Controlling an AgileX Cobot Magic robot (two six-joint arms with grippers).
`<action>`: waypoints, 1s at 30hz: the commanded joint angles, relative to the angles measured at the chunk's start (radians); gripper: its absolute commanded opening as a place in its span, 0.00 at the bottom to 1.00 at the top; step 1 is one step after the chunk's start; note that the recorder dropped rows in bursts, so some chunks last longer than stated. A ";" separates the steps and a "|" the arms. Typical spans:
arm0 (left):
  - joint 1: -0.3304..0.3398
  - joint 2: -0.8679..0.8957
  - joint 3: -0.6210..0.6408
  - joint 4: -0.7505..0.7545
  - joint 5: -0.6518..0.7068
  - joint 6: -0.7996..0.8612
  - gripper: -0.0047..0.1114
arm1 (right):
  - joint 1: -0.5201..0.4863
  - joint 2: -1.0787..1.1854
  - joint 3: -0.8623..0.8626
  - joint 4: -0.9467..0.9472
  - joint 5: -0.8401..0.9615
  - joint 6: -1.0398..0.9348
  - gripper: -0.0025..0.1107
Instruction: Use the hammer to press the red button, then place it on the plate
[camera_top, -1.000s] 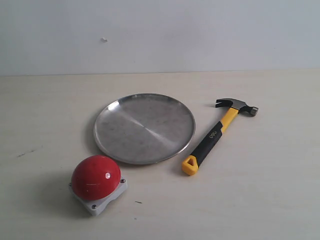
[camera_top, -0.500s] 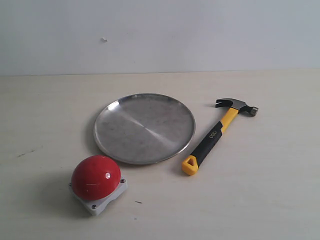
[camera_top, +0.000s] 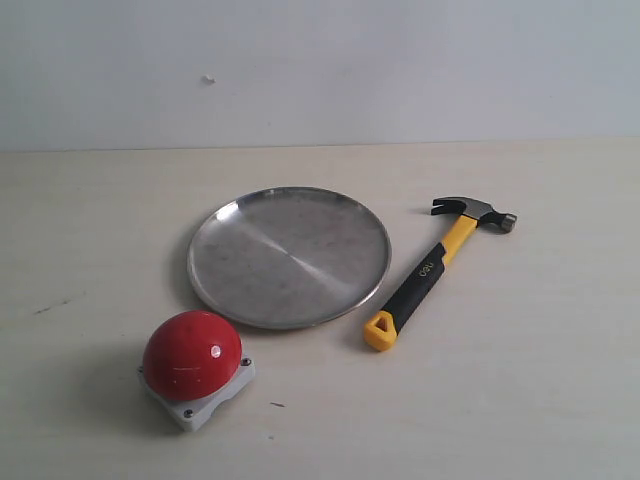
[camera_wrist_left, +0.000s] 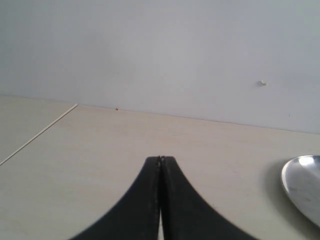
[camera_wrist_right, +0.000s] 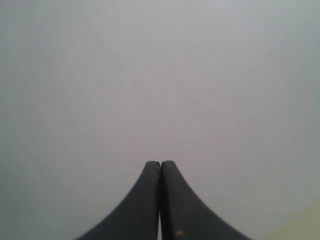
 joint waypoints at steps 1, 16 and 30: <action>0.002 -0.005 0.002 -0.007 0.000 -0.003 0.04 | -0.004 0.084 0.004 -0.055 0.022 0.042 0.02; 0.002 -0.005 0.002 -0.007 0.000 -0.003 0.04 | -0.004 0.568 -0.402 -0.404 0.454 0.056 0.09; 0.002 -0.005 0.002 -0.007 0.000 -0.003 0.04 | 0.004 1.282 -1.023 -0.130 1.141 -0.225 0.15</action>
